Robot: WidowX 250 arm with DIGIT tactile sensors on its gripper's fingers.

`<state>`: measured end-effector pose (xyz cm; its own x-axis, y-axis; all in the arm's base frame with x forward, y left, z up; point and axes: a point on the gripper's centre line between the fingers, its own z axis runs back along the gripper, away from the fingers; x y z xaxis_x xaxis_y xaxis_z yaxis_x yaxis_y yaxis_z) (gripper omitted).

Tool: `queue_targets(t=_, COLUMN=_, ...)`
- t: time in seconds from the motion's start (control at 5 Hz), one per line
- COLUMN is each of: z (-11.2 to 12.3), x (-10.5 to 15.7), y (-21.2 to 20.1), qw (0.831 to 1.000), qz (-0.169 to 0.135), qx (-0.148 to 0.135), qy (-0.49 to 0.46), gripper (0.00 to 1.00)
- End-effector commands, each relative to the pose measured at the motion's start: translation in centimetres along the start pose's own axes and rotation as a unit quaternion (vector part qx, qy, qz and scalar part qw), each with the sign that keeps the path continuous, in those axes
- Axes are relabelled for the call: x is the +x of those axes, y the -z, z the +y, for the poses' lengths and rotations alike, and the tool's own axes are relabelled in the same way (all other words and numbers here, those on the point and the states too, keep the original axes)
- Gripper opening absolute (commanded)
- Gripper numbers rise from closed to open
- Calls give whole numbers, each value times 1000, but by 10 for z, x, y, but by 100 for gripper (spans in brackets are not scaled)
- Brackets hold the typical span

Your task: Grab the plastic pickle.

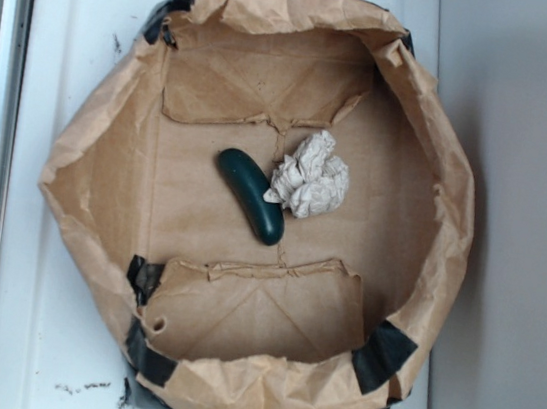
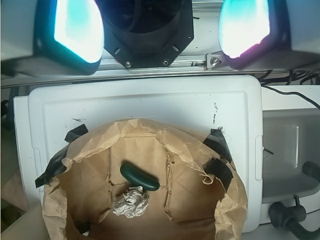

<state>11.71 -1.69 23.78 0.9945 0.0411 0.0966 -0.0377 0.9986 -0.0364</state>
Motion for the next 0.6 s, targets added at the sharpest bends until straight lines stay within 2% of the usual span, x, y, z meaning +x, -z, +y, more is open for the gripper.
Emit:
queue_targets(t=0.0, z=0, x=0, y=0, qw=1000, qz=0, qx=0, qy=0, gripper=100)
queue_targets(t=0.2, z=18, x=51, y=-1, qw=1000, qz=-5, qx=-30, qy=2, gripper=100)
queue_targets(t=0.4, z=25, x=100, y=-1, qw=999, qz=-3, qx=-38, qy=37, gripper=100)
